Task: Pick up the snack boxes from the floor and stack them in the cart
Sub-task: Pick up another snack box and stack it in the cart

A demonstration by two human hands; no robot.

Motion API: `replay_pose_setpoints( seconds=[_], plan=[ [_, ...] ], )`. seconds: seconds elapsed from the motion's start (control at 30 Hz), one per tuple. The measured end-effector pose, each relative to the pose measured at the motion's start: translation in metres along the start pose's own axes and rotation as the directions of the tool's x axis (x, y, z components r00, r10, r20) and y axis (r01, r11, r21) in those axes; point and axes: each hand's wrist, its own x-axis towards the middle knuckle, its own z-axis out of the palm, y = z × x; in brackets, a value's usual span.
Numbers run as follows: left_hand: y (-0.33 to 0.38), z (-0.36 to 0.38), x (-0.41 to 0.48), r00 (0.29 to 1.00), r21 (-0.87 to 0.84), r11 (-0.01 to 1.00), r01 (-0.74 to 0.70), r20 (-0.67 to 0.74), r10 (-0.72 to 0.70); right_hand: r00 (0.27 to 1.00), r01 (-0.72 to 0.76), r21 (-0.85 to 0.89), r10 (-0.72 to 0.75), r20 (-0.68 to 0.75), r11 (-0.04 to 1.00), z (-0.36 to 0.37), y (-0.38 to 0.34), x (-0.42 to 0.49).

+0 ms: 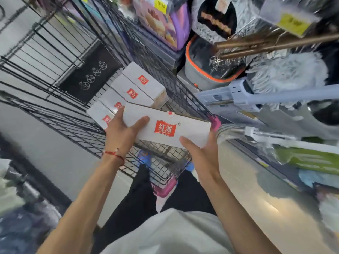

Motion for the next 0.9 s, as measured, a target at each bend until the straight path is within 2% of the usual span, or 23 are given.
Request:
replay_pose_setpoints(
  seconds=[0.13,0.33,0.47,0.6,0.73,0.8,0.9],
  plan=[
    [-0.006,-0.003,0.049,0.992,0.024,1.0,-0.019,0.128,0.016,0.992,-0.029,-0.002,0.028,-0.122,1.0,0.029,0.006,0.011],
    [-0.016,0.001,0.115,0.94,0.085,0.994,-0.063,0.34,0.031,0.95,-0.048,-0.016,0.04,-0.31,0.999,0.067,0.023,0.027],
    [-0.024,0.007,0.143,0.9,0.204,0.97,-0.13,0.435,0.029,0.921,-0.045,-0.008,0.038,-0.388,0.999,0.076,0.028,0.033],
    [-0.032,0.017,0.156,0.867,0.199,0.979,-0.038,0.494,-0.067,0.884,-0.014,0.007,0.016,-0.468,1.0,0.07,0.03,0.039],
    [-0.042,0.032,0.17,0.85,0.208,0.978,-0.006,0.516,-0.105,0.867,-0.009,-0.02,-0.002,-0.498,1.0,0.063,0.04,0.054],
    [-0.046,0.041,0.18,0.847,0.257,0.966,-0.032,0.52,-0.11,0.855,-0.002,-0.035,-0.016,-0.519,0.999,0.064,0.048,0.065],
    [-0.053,0.055,0.196,0.825,0.227,0.965,-0.134,0.565,-0.018,0.824,0.021,-0.06,-0.052,-0.564,0.998,0.069,0.064,0.085]
  ],
)
